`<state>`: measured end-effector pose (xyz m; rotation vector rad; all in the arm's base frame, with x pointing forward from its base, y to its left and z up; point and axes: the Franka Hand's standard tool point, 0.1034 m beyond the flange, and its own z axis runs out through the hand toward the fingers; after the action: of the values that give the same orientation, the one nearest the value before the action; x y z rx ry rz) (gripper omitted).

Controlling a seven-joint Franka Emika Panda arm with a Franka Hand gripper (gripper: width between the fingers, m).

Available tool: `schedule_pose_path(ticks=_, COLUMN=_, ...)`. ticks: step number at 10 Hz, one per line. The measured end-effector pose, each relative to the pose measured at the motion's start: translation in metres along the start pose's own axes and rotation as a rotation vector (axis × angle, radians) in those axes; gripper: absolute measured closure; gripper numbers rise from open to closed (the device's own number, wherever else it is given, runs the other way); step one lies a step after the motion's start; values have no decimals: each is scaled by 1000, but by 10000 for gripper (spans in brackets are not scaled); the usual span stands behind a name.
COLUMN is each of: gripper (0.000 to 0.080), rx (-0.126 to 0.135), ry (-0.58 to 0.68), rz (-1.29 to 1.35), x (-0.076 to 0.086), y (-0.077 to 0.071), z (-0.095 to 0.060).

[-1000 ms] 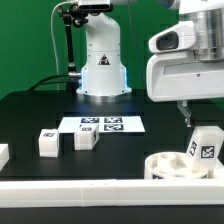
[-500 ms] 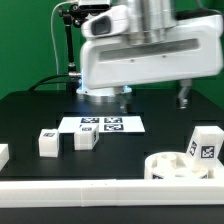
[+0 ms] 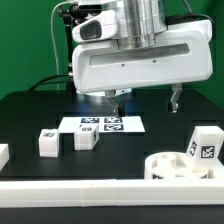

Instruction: Assemble stool

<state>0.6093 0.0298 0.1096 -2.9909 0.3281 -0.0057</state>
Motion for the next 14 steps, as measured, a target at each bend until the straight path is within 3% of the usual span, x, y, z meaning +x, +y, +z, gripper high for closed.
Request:
schedule_pose_path(ticks=1, gripper=150, rx=-2, ry=-1, rz=-1, x=-1, y=3, z=1)
schedule_pose_path(ticks=2, gripper=150, rx=-12, ry=-12, rz=0, x=-6, y=19, z=3)
schedule_pose_path(ticks=6, gripper=150, rx=-50, ry=-90, rz=69, x=-22, y=100, z=0)
schedule_pose_path(ticks=7, gripper=150, rx=-54, ry=-81, rz=68, x=-21, y=108, z=0)
schedule_pose_path(ticks=11, gripper=150, rx=-52, ry=-94, rz=86, x=-24, y=106, z=4)
schedule_pose_path(ticks=13, gripper=150, rx=-47, ry=-178, rz=150, x=-48, y=112, z=17)
schedule_pose_path(ticks=14, gripper=150, rx=-26, ry=-229, rz=187, x=-60, y=115, z=22)
